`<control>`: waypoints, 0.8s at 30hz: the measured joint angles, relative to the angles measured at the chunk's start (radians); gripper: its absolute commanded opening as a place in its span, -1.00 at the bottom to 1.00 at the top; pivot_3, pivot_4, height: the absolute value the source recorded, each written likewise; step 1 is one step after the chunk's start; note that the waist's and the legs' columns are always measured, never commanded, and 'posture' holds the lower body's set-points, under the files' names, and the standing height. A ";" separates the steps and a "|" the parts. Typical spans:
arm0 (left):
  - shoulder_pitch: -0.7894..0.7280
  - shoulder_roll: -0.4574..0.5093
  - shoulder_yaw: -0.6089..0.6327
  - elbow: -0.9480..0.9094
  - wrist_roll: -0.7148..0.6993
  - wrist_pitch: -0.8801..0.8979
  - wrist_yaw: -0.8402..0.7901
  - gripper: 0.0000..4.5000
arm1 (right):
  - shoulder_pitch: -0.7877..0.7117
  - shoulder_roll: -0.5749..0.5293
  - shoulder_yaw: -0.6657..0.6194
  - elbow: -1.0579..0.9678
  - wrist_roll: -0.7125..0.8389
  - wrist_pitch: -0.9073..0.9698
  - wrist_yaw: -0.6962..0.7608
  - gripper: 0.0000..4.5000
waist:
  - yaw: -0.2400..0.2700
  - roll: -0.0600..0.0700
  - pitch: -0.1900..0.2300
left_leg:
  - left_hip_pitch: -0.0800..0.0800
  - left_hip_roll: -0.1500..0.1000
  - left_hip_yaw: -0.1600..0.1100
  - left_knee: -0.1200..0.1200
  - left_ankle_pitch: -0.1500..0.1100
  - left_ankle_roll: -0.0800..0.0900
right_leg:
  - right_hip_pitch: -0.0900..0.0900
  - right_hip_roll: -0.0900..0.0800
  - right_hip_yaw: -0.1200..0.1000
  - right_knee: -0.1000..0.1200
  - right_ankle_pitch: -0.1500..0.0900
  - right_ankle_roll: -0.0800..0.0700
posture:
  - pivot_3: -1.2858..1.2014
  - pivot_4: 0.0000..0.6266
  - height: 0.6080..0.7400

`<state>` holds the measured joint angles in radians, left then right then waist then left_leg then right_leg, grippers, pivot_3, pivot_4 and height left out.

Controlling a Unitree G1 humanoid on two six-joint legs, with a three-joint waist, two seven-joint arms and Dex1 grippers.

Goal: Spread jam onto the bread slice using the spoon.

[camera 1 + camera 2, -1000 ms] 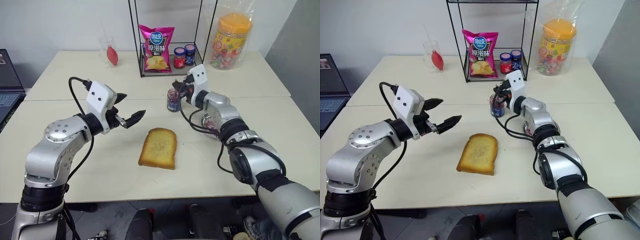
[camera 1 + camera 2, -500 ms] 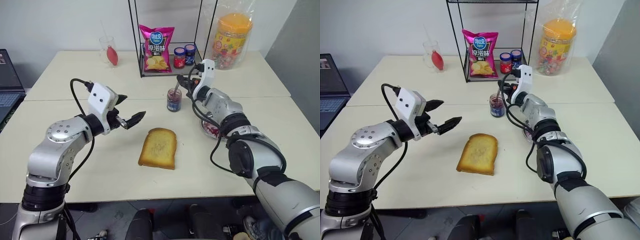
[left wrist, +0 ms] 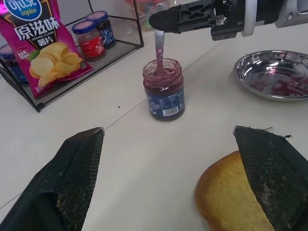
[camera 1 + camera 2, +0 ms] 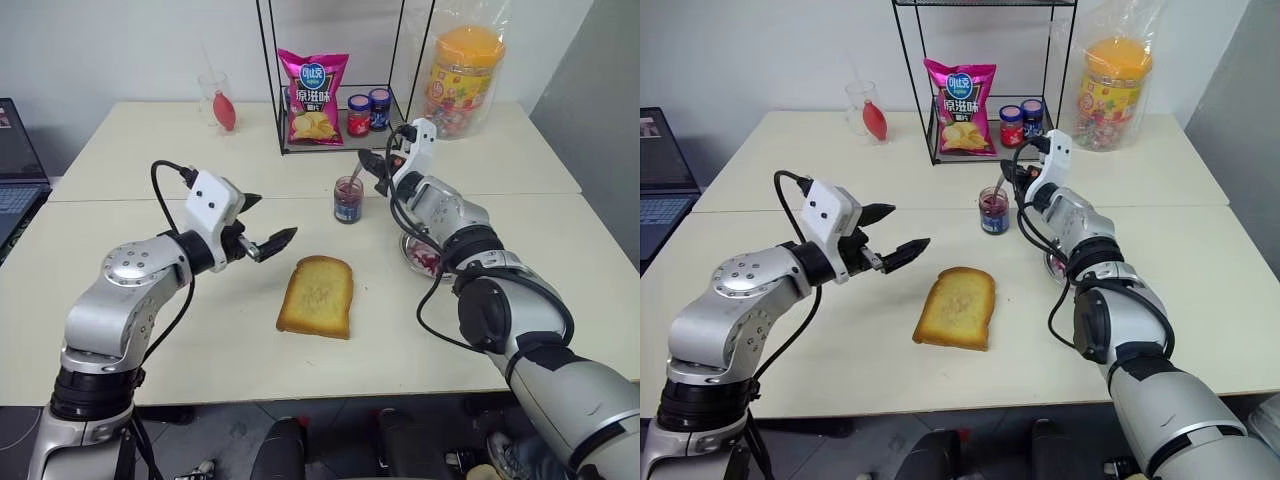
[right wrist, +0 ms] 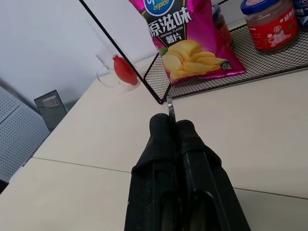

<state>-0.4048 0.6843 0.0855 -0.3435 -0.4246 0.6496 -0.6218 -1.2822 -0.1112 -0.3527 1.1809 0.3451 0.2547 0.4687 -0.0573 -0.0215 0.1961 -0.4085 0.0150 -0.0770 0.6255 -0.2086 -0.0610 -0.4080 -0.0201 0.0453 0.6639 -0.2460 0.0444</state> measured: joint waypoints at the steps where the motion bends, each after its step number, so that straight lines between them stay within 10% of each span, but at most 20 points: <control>1: 0.000 0.000 0.000 0.000 0.000 -0.001 0.000 1.00 | 0.000 0.000 -0.002 0.000 0.001 0.000 -0.001 -0.99 | 0.000 0.000 0.000 | 0.000 0.000 0.000 0.000 0.000 0.000 | 0.000 0.000 0.000 0.000 0.000 0.000 | 0.03 -0.52 1.00; 24: -0.014 -0.002 -0.003 0.033 0.010 -0.007 -0.002 1.00 | 0.000 -0.004 -0.043 -0.022 0.063 0.047 -0.023 -0.99 | 0.000 0.000 0.000 | 0.000 0.000 0.000 0.000 0.000 0.000 | 0.000 0.000 0.000 0.000 0.000 0.000 | 0.03 -0.52 1.00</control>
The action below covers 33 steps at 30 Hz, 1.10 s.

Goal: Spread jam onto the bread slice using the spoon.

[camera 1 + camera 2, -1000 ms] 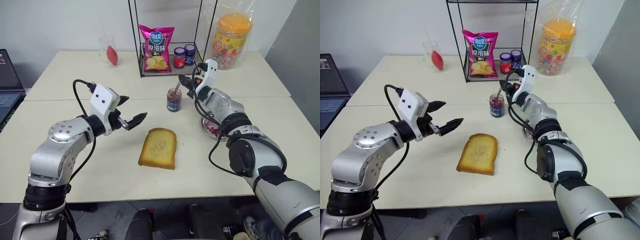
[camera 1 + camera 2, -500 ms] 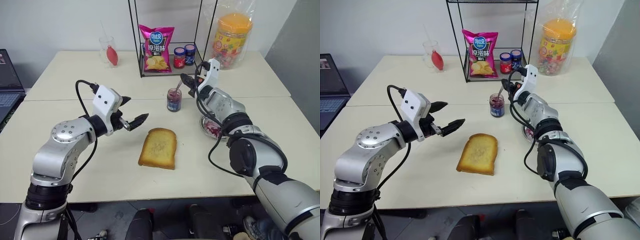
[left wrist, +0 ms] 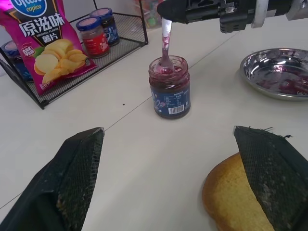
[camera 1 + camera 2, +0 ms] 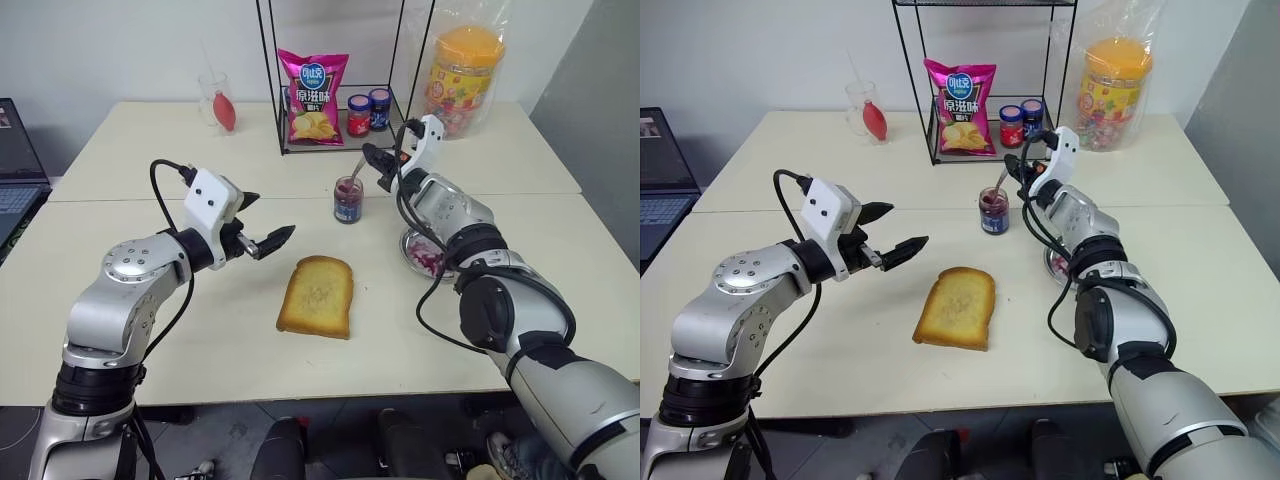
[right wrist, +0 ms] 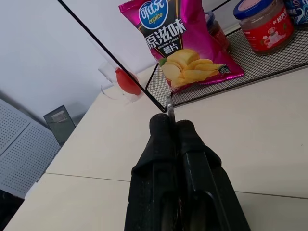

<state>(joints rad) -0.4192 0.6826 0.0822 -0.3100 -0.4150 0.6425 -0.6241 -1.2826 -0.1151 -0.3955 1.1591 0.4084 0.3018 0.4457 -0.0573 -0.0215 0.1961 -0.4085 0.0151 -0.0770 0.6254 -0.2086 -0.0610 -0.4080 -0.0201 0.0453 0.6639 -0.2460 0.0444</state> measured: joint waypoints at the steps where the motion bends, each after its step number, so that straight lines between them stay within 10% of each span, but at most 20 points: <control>1: 0.000 0.000 0.000 0.000 0.000 0.000 0.000 1.00 | 0.000 0.000 -0.001 0.000 0.001 0.001 -0.004 -0.99 | 0.000 0.000 0.000 | 0.000 0.000 0.000 0.000 0.000 0.000 | 0.000 0.000 0.000 0.000 0.000 0.000 | 0.03 -0.52 1.00; 33: -0.025 -0.018 -0.015 0.008 0.020 -0.020 -0.018 1.00 | 0.000 -0.015 -0.134 -0.036 0.145 0.172 -0.132 -0.99 | 0.000 0.000 0.000 | 0.000 0.000 0.000 0.000 0.000 0.000 | 0.000 0.000 0.000 0.000 0.000 0.000 | 0.03 -0.52 1.00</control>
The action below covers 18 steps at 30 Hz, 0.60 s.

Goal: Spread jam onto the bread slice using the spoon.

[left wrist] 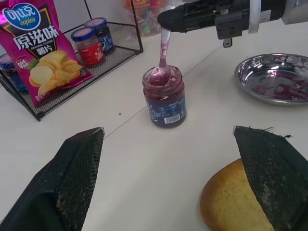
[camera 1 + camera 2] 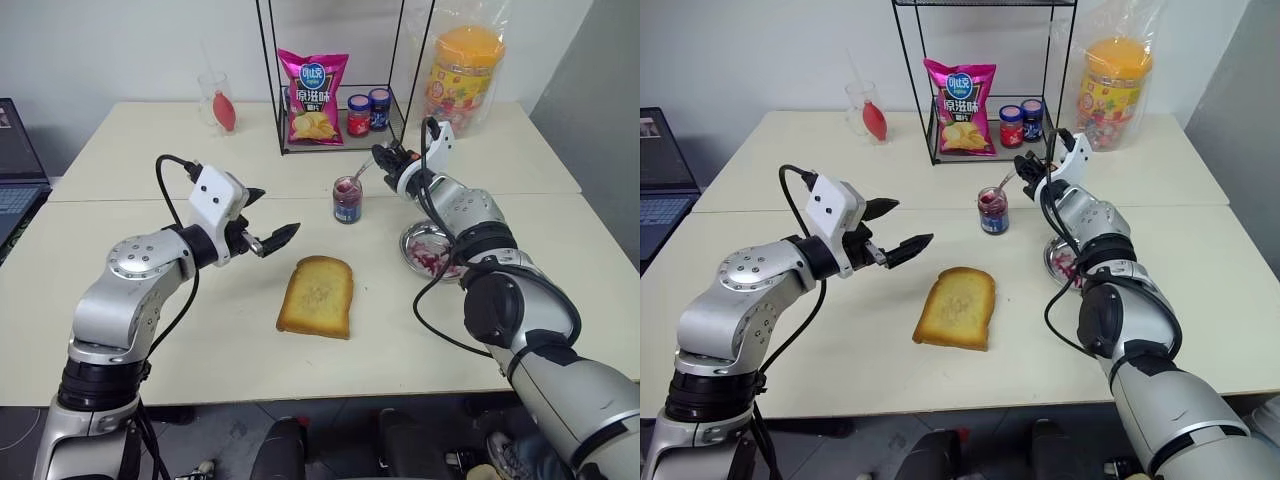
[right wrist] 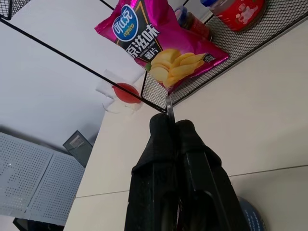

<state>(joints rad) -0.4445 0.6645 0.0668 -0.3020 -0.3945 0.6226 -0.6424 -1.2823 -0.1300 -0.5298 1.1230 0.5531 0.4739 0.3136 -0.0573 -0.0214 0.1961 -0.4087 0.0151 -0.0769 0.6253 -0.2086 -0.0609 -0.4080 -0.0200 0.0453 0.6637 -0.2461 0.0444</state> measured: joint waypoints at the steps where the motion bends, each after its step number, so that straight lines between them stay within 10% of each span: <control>1: 0.000 -0.001 -0.001 0.001 0.001 0.000 0.000 1.00 | 0.000 0.000 0.000 -0.001 0.002 0.003 -0.004 -0.99 | 0.000 0.000 0.000 | 0.000 0.000 0.000 0.000 0.000 0.000 | 0.000 0.000 0.000 0.000 0.000 0.000 | 0.03 -0.52 1.00; 18: -0.009 -0.003 -0.002 0.015 -0.006 0.000 -0.023 1.00 | 0.000 -0.027 -0.042 -0.001 0.057 0.015 -0.040 -0.99 | 0.000 0.000 0.000 | 0.000 0.000 0.000 0.000 0.000 0.000 | 0.000 0.000 0.000 0.000 0.000 0.000 | 0.03 -0.52 1.00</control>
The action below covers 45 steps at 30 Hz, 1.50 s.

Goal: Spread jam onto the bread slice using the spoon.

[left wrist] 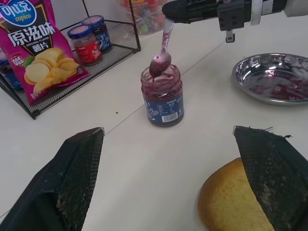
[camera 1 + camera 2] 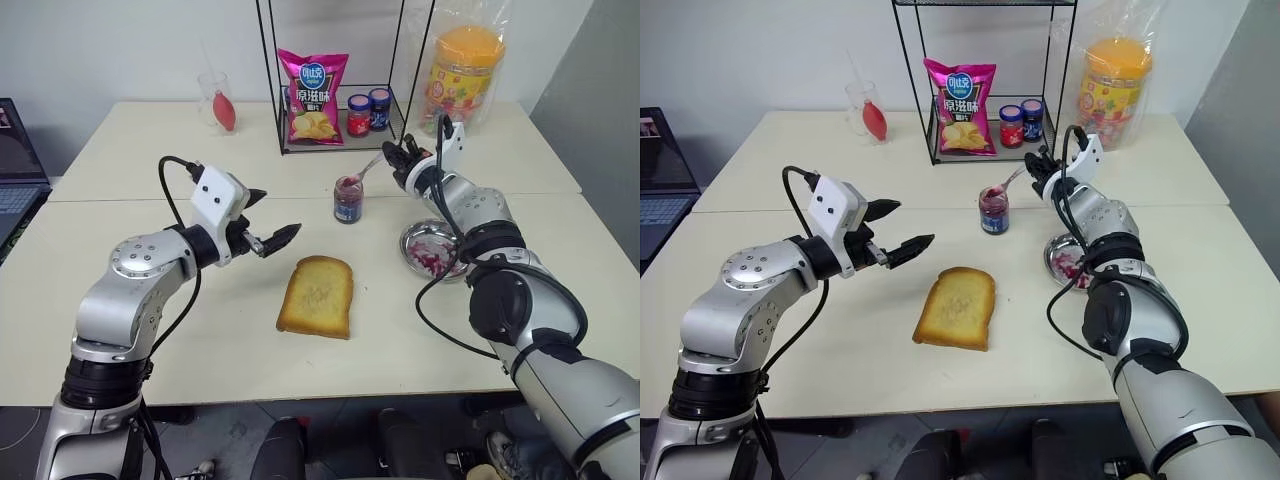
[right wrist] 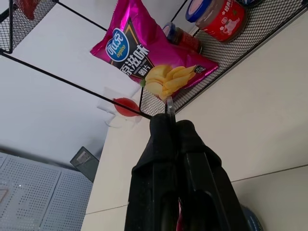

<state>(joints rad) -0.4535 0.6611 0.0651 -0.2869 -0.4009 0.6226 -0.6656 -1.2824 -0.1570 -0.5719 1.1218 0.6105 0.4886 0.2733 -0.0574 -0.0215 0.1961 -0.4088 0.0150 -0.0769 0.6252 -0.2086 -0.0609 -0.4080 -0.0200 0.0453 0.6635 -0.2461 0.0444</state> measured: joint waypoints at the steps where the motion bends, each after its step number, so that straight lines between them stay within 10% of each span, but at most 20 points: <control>1: -0.002 0.000 0.000 0.000 -0.004 0.000 -0.002 1.00 | 0.000 0.000 0.000 0.000 0.002 0.001 0.000 -0.99 | 0.000 0.000 0.000 | 0.000 0.000 0.000 0.000 0.000 0.000 | 0.000 0.000 0.000 0.000 0.000 0.000 | 0.03 -0.52 1.00; 15: -0.005 -0.010 0.001 -0.022 -0.047 0.001 -0.024 1.00 | 0.001 0.000 -0.033 -0.022 0.050 0.033 -0.022 -0.99 | 0.000 0.000 0.000 | 0.000 0.000 0.000 0.000 0.000 0.000 | 0.000 0.000 0.000 0.000 0.000 0.000 | 0.03 -0.52 1.00; 24: 0.045 0.012 0.039 -0.083 -0.071 0.003 -0.033 1.00 | 0.073 0.069 -0.020 -0.431 0.187 0.281 -0.072 -0.99 | 0.000 0.000 0.000 | 0.000 0.000 0.000 -0.001 0.000 0.000 | 0.000 0.000 0.000 0.000 0.000 0.000 | 0.03 -0.52 1.00; 35: 0.369 0.056 0.166 -0.272 -0.129 0.020 -0.055 1.00 | 0.412 0.210 0.162 -1.086 0.355 0.596 -0.255 -0.99 | 0.000 0.001 0.000 | -0.002 0.002 -0.001 -0.002 0.000 0.000 | -0.003 0.001 -0.001 0.000 -0.003 -0.001 | 0.03 -0.52 1.00; 45: 0.638 0.091 0.211 -0.352 -0.118 -0.077 -0.150 1.00 | 0.727 0.075 0.557 -1.298 0.220 0.547 -0.018 -0.99 | 0.000 0.000 0.000 | 0.001 0.003 0.000 -0.001 0.000 0.000 | -0.001 0.001 -0.001 0.000 -0.007 -0.005 | 0.03 -0.52 1.00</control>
<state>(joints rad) 0.1845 0.7519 0.2757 -0.6390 -0.5190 0.5458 -0.8157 -0.5555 -0.0820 -0.0149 -0.1759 0.8307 1.0360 0.2549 -0.0570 -0.0214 0.1958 -0.4082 0.0180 -0.0767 0.6243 -0.2086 -0.0609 -0.4094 -0.0190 0.0447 0.6632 -0.2533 0.0397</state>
